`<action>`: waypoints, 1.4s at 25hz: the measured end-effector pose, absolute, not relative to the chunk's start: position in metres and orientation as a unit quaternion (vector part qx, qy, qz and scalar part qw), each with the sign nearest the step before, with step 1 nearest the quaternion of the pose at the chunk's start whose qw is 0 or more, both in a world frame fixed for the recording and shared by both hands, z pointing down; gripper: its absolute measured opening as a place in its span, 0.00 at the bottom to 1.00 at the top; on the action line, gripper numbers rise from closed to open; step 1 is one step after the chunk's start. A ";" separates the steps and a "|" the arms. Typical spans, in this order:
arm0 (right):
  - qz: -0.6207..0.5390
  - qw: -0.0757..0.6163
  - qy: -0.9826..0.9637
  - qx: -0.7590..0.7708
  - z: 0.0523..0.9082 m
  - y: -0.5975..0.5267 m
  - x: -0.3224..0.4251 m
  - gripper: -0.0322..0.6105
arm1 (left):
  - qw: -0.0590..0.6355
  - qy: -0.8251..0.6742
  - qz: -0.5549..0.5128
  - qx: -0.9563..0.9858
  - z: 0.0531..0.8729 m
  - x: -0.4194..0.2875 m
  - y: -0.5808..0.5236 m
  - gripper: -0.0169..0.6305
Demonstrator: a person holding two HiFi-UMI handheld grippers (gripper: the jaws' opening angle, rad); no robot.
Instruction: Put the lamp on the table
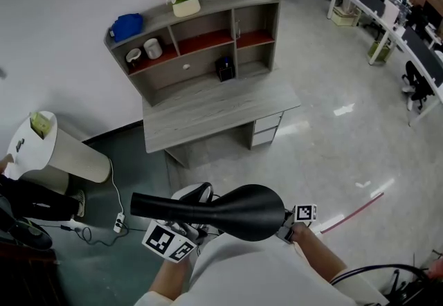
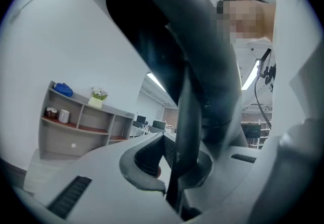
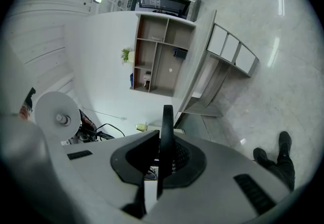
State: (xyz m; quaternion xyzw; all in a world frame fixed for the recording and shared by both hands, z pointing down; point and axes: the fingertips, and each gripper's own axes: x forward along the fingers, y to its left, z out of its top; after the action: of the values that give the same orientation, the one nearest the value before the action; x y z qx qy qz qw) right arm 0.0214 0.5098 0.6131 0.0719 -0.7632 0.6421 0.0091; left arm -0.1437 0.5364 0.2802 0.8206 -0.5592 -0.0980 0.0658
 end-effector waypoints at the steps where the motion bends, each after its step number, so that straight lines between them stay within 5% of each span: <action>1: 0.641 0.027 -0.761 0.091 0.620 0.508 0.030 0.08 | 0.066 -0.559 -0.098 0.821 0.280 -0.141 0.535 0.04; 9: 0.652 -0.004 -0.755 0.066 0.614 0.497 0.048 0.08 | 0.066 -0.561 -0.099 0.819 0.284 -0.117 0.519 0.04; 19: 0.649 0.036 -0.750 0.121 0.636 0.469 0.085 0.08 | 0.072 -0.552 -0.104 0.824 0.291 -0.095 0.488 0.04; 35: 0.648 -0.008 -0.751 0.125 0.634 0.365 0.029 0.09 | 0.081 -0.515 -0.104 0.847 0.299 -0.148 0.372 0.04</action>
State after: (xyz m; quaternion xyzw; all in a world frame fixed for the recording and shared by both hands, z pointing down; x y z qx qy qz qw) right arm 0.0285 0.3646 0.6335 0.1252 -0.7513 0.6480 -0.0083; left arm -0.1477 0.3722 0.2985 0.8467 -0.5155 -0.1044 0.0807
